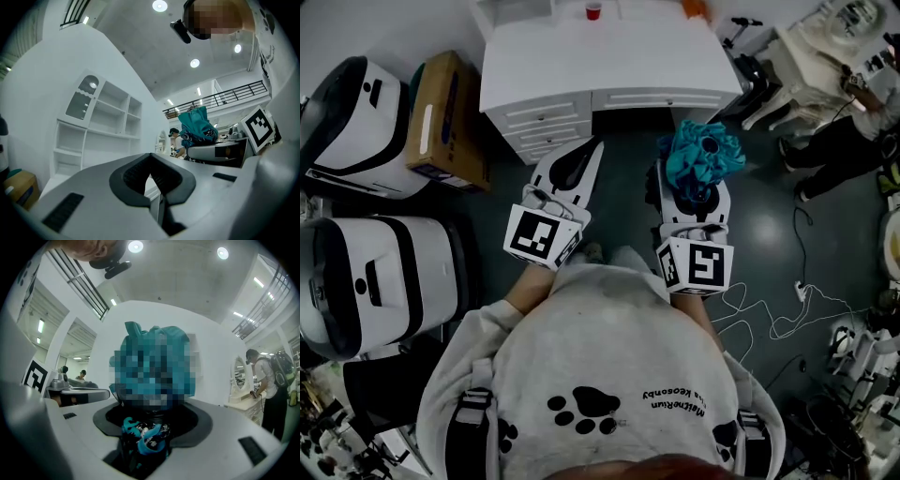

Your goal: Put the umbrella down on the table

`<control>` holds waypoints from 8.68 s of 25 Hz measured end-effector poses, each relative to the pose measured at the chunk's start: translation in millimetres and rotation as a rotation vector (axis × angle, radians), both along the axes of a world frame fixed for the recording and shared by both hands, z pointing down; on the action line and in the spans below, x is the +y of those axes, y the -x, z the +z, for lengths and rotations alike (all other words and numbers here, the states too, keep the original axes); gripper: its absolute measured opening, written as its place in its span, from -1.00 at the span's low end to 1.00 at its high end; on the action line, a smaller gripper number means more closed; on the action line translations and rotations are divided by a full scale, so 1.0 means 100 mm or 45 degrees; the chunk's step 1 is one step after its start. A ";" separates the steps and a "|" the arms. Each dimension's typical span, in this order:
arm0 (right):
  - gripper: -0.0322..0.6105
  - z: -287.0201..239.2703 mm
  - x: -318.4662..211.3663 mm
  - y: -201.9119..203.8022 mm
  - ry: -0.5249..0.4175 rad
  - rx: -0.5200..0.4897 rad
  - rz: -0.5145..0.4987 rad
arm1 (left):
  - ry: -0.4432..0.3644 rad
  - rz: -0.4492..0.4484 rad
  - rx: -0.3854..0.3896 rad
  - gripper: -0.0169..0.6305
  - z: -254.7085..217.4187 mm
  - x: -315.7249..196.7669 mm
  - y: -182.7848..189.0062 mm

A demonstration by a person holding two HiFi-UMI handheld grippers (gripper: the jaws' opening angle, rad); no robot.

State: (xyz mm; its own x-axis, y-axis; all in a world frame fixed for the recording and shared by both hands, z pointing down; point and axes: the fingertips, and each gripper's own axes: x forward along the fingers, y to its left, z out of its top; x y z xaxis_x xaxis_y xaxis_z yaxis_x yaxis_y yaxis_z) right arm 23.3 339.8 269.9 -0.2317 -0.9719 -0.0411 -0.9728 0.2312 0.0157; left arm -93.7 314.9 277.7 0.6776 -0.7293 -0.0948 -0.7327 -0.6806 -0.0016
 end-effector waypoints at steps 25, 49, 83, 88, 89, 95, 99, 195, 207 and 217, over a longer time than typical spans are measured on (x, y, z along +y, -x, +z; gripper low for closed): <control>-0.06 0.14 -2.48 -0.89 0.034 0.007 -0.083 | 0.014 -0.043 0.014 -0.91 0.12 -2.35 -0.93; -0.06 0.21 -4.33 -0.68 0.070 0.022 -0.058 | 0.038 0.008 0.015 -0.91 0.15 -4.27 -0.80; -0.06 0.82 -6.14 -0.56 0.289 0.090 -0.051 | 0.145 0.068 0.017 -0.91 0.56 -6.00 -0.74; -0.07 1.04 -6.39 -0.61 0.330 0.100 -0.070 | 0.162 0.063 -0.001 -0.91 0.72 -6.18 -0.83; -0.07 1.09 -6.45 -0.63 0.341 0.103 -0.074 | 0.166 0.062 -0.005 -0.91 0.76 -6.23 -0.85; -0.07 1.45 -6.65 -0.71 0.412 0.128 -0.093 | 0.182 0.057 -0.005 -0.91 0.96 -6.37 -0.94; -0.07 1.70 -6.74 -0.74 0.467 0.154 -0.100 | 0.203 0.056 -0.021 -0.91 1.12 -6.44 -0.98; -0.05 3.91 -7.06 -0.57 1.476 0.401 -0.214 | 0.426 0.042 -0.120 -0.91 2.16 -6.77 -0.96; -0.01 3.40 -7.03 -0.52 1.272 0.426 -0.206 | 0.412 0.059 -0.112 -0.91 2.10 -6.67 -1.00; -0.01 2.67 -6.98 -0.51 0.968 0.322 -0.191 | 0.379 0.043 -0.119 -0.91 1.94 -6.61 -1.00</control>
